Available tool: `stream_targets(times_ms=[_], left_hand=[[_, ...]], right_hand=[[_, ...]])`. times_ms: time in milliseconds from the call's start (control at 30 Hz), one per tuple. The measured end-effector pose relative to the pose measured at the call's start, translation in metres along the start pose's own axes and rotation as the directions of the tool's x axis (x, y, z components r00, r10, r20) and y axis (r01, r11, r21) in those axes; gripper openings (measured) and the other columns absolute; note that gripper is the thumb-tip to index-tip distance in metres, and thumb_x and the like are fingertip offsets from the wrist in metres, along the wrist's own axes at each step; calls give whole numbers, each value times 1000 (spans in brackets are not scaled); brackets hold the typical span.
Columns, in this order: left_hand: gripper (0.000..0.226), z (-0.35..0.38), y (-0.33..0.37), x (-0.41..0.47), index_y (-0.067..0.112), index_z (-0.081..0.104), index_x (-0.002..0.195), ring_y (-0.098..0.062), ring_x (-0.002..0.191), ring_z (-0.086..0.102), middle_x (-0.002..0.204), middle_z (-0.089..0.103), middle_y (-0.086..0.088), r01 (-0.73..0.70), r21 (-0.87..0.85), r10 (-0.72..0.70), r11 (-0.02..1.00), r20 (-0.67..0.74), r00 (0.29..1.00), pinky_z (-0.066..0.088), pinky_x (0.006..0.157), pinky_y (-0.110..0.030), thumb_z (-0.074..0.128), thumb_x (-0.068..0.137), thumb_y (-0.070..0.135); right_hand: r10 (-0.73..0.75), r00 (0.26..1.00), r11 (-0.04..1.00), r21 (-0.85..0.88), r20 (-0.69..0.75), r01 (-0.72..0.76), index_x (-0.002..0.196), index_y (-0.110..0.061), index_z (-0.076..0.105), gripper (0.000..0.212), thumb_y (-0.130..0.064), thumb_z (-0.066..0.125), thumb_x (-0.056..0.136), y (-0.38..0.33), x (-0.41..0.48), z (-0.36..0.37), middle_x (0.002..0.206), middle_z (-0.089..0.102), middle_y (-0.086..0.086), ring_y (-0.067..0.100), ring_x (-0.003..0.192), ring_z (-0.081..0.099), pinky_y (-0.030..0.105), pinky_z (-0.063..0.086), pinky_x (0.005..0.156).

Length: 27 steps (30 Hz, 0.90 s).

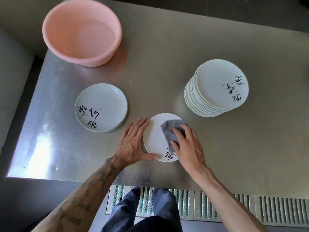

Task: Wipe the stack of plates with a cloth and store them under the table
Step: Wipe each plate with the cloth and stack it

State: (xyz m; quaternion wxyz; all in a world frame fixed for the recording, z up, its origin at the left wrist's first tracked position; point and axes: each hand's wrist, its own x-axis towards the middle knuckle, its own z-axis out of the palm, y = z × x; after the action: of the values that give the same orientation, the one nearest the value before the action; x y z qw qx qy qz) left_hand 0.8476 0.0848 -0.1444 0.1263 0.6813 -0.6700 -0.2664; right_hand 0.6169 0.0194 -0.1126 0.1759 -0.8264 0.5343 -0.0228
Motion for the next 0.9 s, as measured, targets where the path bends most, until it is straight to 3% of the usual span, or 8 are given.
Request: stream_targets(times_ms=[133,300,467,533,733,900], left_hand=[[139,-2,1,0,16,20,163,-14,158,11,171,19,1,-1,14,1,1000,9,1000,1,129,-38,66,58,95],[136,-3,3,-1,14,24,162,-14,158,13,170,21,1,-4,12,4,1000,-8,1000,3,129,-38,67,60,94],[135,-3,4,0,9,29,160,-18,157,19,169,24,-3,-28,20,29,999,-17,999,11,129,-44,64,60,94],[136,-3,4,0,11,28,161,-18,158,16,169,23,-3,-31,38,31,999,-3,1000,11,129,-45,62,60,96],[138,-4,3,-1,12,26,162,-17,158,16,169,23,-2,-20,22,20,1000,-10,1000,11,129,-45,67,58,94],[138,-3,4,-1,13,27,161,-16,158,15,170,21,-2,-9,-1,9,1000,-14,1000,6,129,-42,66,57,94]], right_hand=[[-6,998,997,78,56,2,140,-22,58,58,-38,74,87,-13,-25,8,142,45,0,24,129,46,38,52,101],[60,998,990,126,30,-63,146,-28,51,59,-35,71,91,-41,22,15,148,38,3,26,135,37,43,41,110],[-274,954,959,104,123,262,136,-29,58,46,-28,68,90,-41,-3,15,145,43,3,27,128,45,46,49,102],[-342,930,937,115,131,329,135,-27,60,46,-27,69,91,-32,-6,13,146,43,4,27,128,47,45,50,101],[-141,987,987,90,83,134,135,-34,57,50,-30,71,87,-28,35,4,144,41,-1,23,131,43,37,49,96],[-12,999,1000,21,45,11,131,-32,61,52,-27,75,81,7,-9,-11,133,47,-4,20,121,47,35,54,89]])
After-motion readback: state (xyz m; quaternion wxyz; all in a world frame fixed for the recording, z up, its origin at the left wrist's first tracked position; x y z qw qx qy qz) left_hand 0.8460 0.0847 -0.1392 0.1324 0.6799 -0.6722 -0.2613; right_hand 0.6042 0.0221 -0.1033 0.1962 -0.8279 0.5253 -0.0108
